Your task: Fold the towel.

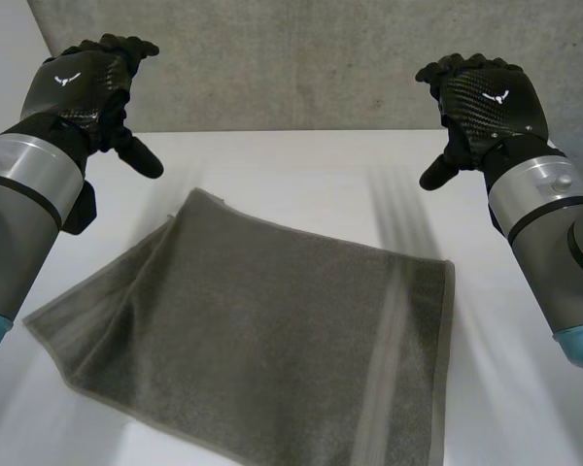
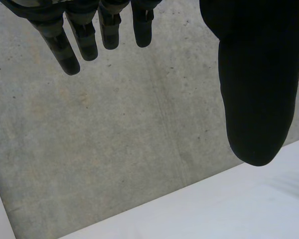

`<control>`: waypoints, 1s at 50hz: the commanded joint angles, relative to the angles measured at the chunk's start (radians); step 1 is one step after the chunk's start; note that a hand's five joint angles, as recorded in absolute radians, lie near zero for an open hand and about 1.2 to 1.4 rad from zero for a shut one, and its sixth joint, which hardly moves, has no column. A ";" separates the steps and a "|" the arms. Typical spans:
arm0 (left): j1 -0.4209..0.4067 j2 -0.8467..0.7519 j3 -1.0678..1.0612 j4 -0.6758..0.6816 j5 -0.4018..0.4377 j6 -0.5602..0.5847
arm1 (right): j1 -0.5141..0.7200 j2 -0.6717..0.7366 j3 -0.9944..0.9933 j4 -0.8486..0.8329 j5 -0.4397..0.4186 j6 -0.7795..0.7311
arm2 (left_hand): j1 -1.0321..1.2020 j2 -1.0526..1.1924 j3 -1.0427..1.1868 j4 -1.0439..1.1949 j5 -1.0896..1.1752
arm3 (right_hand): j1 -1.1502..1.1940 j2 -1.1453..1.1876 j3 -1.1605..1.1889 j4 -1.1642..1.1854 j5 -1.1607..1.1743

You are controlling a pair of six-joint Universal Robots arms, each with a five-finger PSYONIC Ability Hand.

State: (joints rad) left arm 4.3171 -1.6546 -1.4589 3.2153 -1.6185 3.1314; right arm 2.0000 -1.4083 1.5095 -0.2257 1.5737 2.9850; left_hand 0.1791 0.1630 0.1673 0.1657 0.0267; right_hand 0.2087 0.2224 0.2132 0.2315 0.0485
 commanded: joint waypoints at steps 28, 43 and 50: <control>0.021 -0.083 -0.171 0.021 0.002 0.001 | 0.178 0.134 0.204 0.313 -0.228 -0.006 | -0.004 0.012 0.008 0.010 -0.026 | -0.034 -0.048 -0.039 -0.057 -0.048; 0.088 -0.067 -0.325 0.093 0.002 0.001 | 0.191 0.112 0.508 0.117 -0.325 -0.028 | -0.004 0.012 0.008 0.010 -0.026 | -0.034 -0.048 -0.039 -0.057 -0.048; 0.088 -0.056 -0.351 0.095 0.002 -0.001 | 0.218 0.101 0.558 0.085 -0.333 -0.028 | -0.005 0.012 0.007 0.009 -0.027 | -0.034 -0.048 -0.039 -0.057 -0.048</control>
State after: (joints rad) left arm 4.4051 -1.7202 -1.7905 3.3103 -1.6170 3.1322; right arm 2.1932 -1.2991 2.0267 -0.1110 1.2437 2.9578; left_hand 0.1791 0.1631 0.1675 0.1657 0.0267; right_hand 0.2087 0.2224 0.2132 0.2315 0.0456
